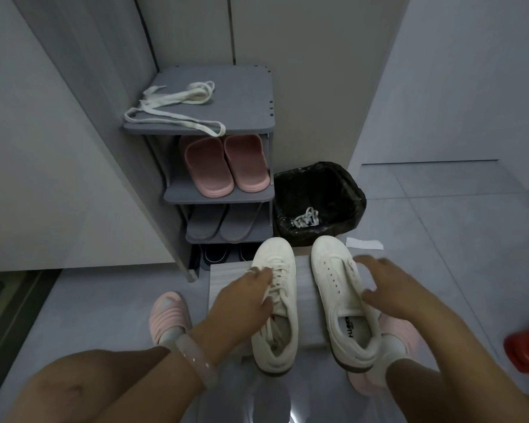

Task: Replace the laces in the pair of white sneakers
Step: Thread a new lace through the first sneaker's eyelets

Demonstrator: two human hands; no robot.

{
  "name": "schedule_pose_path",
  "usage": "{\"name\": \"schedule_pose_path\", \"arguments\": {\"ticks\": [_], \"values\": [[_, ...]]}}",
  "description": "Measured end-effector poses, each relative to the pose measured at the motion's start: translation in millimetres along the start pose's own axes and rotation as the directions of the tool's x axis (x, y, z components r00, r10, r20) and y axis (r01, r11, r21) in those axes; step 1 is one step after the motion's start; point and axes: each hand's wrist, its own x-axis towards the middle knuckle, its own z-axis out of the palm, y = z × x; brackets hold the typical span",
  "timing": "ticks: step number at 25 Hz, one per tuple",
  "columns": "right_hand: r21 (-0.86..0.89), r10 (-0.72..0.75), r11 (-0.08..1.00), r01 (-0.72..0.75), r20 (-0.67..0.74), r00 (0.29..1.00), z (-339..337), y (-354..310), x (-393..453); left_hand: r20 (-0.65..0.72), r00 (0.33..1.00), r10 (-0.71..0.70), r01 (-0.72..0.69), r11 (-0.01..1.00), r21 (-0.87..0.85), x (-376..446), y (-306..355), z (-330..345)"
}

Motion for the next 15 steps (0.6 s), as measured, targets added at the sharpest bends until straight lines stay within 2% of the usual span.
{"name": "schedule_pose_path", "arguments": {"ticks": [1,2,3,5,8,11,15], "values": [[-0.062,0.067,0.996,-0.058,0.155,0.986,1.7,5.2,-0.1,0.043,0.996,-0.075,0.075,0.997,0.014,1.4,-6.1,1.0],[-0.104,0.118,0.990,-0.095,0.232,0.965,9.0,5.9,-1.5,0.130,0.981,-0.143,0.135,0.989,0.064,0.5,-9.2,5.2],[-0.133,0.153,0.983,-0.125,0.224,0.963,20.2,4.2,-1.6,0.204,0.960,-0.191,0.170,0.979,0.115,-1.0,-9.9,13.7],[-0.186,0.180,0.969,-0.161,0.086,0.980,41.1,-1.2,3.2,0.248,0.939,-0.237,0.215,0.970,0.113,-2.2,-7.0,32.3],[-0.228,0.182,0.956,-0.185,-0.032,0.983,49.2,-8.9,10.1,0.161,0.951,-0.263,0.255,0.965,0.064,6.8,-9.9,41.5],[-0.126,0.112,0.985,-0.116,-0.039,0.993,50.9,-21.1,12.5,0.068,0.958,-0.280,0.269,0.952,0.145,7.5,-35.7,22.6],[-0.006,0.029,1.000,-0.029,-0.030,0.999,61.6,-43.3,12.1,0.016,0.960,-0.281,0.278,0.956,0.099,-6.3,-87.6,4.1]]}}
